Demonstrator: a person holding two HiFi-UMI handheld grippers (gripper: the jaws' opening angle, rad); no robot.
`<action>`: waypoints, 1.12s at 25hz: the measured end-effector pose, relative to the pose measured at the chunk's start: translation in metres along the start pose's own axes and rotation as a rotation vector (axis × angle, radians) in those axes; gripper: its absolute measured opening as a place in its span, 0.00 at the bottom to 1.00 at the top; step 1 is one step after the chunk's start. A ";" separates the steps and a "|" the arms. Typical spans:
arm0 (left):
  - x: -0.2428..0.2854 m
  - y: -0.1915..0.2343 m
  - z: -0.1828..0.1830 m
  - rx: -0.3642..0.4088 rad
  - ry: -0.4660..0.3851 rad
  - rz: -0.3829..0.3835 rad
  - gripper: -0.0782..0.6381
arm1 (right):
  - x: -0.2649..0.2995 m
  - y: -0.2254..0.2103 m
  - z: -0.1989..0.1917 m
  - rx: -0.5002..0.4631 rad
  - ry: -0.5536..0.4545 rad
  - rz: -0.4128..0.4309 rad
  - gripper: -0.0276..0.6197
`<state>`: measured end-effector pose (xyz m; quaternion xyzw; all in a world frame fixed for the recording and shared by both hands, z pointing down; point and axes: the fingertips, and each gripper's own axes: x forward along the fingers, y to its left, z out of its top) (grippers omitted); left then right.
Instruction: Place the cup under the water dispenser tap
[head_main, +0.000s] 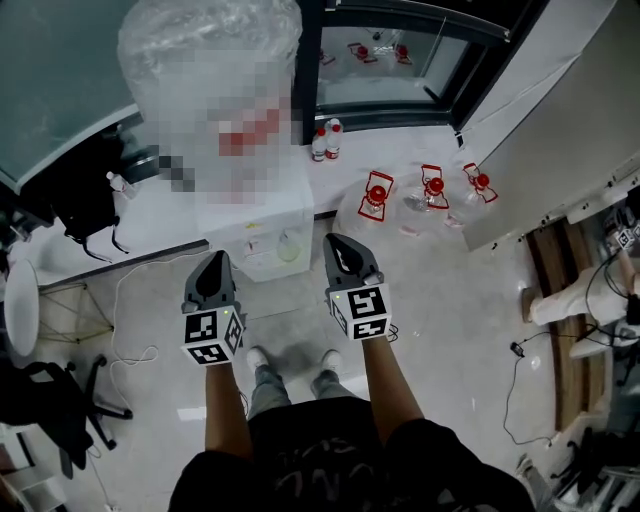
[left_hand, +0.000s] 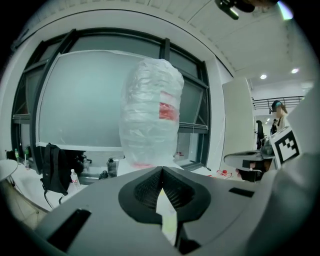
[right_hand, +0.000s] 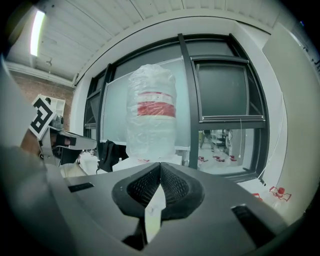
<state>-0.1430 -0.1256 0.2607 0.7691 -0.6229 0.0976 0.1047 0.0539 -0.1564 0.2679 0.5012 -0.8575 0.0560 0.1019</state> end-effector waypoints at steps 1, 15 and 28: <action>-0.003 0.000 0.003 0.000 -0.005 0.000 0.12 | -0.002 0.002 0.005 -0.003 -0.007 0.005 0.07; -0.028 -0.020 0.049 0.059 -0.077 0.002 0.12 | -0.029 0.002 0.039 -0.014 -0.061 0.033 0.07; -0.040 -0.022 0.058 0.076 -0.078 0.009 0.12 | -0.036 -0.003 0.058 -0.035 -0.086 0.031 0.07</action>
